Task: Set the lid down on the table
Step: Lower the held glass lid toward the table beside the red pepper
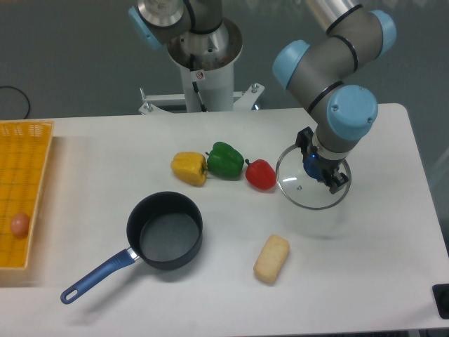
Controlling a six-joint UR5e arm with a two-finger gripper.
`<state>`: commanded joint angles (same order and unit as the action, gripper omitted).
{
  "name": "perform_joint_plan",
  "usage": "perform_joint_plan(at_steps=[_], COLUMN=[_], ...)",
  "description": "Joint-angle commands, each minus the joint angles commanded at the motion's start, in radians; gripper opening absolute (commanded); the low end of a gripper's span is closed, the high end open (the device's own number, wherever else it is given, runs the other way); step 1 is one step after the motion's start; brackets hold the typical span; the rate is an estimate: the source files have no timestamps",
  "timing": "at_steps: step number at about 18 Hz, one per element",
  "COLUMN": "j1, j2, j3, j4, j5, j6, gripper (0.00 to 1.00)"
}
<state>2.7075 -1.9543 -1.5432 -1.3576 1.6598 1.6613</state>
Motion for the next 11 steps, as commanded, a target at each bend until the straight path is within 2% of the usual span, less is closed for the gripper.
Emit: perform_joint_plan(at_steps=[11], j1=[0.015], j2=[-0.015], j3=[0.000], j4=[0.002], j5=[0.006], j6=[0.015], gripper=[0.62])
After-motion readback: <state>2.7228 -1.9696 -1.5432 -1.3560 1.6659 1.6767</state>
